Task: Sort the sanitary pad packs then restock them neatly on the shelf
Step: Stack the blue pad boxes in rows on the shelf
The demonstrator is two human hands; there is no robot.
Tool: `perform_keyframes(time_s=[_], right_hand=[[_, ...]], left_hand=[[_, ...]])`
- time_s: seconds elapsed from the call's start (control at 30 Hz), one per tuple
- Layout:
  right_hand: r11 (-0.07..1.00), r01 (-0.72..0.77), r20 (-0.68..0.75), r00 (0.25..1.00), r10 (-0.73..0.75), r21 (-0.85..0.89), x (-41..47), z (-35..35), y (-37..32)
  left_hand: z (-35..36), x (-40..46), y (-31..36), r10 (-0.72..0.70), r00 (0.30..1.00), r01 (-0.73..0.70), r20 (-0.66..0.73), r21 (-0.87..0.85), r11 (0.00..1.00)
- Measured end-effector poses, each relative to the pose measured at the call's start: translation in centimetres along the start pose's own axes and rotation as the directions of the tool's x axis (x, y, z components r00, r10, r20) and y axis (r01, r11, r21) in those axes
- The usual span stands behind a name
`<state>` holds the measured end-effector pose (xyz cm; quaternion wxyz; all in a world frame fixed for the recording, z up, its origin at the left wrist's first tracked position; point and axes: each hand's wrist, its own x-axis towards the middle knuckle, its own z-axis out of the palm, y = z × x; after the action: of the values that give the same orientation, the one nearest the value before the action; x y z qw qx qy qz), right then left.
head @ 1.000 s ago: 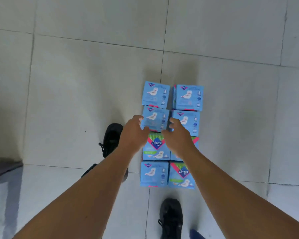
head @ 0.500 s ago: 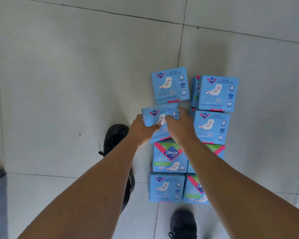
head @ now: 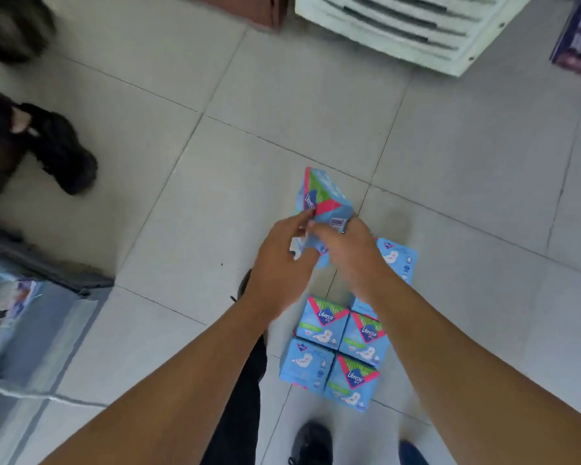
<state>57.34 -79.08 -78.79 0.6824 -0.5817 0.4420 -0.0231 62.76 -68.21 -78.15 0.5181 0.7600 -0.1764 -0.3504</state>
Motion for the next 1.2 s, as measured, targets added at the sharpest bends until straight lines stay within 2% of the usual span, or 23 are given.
perform_keyframes(time_s=[0.07,0.13,0.17,0.23,0.3,0.37,0.5,0.7,0.93,1.07,1.2], right_hand=[[1.0,0.009,0.077,0.997,-0.011,0.017,-2.9,0.3,-3.0],[1.0,-0.024,0.158,0.987,0.023,0.001,-5.9,1.6,-5.7],[1.0,-0.017,0.208,0.978,0.019,-0.011,-7.3,2.6,-7.1],[0.999,0.009,0.298,0.954,0.002,-0.037,-9.9,5.2,-9.3],[0.999,0.031,0.354,0.935,-0.014,-0.041,-12.1,8.7,-11.3],[0.997,0.064,0.416,0.908,-0.039,-0.047,-14.4,13.1,-13.0],[0.992,0.12,0.478,0.874,-0.085,-0.043,-17.1,22.3,-15.2],[0.952,0.288,0.517,0.833,-0.196,-0.104,-20.1,37.3,-17.4],[0.768,0.59,0.663,0.681,-0.31,-0.248,-20.6,50.2,-18.5],[0.706,0.661,0.687,0.637,-0.349,-0.254,-18.9,54.9,-18.9],[0.632,0.729,0.726,0.581,-0.367,-0.263,-15.9,58.7,-18.3]], left_hand=[[-3.4,-2.6,2.1,0.044,0.985,-0.04,-0.168,0.027,0.999],[-7.4,-4.8,3.8,-0.008,0.946,0.017,-0.325,0.027,0.999],[-9.6,-5.9,4.6,-0.067,0.932,0.063,-0.357,-0.021,0.998],[-13.9,-8.3,5.9,-0.193,0.927,0.126,-0.321,-0.219,0.968],[-18.1,-11.3,7.1,-0.253,0.931,0.138,-0.264,-0.388,0.911],[-22.4,-14.3,7.7,-0.241,0.931,0.088,-0.274,-0.472,0.877],[-30.8,-19.3,7.5,-0.208,0.894,-0.041,-0.397,-0.534,0.845],[-43.0,-24.6,5.2,-0.209,0.726,-0.169,-0.655,-0.465,0.869],[-52.3,-27.3,2.5,-0.22,0.54,-0.202,-0.812,-0.379,0.903],[-54.9,-26.1,0.5,-0.235,0.459,-0.179,-0.857,-0.348,0.92],[-57.0,-23.7,-1.9,-0.245,0.346,-0.1,-0.906,-0.295,0.95]])
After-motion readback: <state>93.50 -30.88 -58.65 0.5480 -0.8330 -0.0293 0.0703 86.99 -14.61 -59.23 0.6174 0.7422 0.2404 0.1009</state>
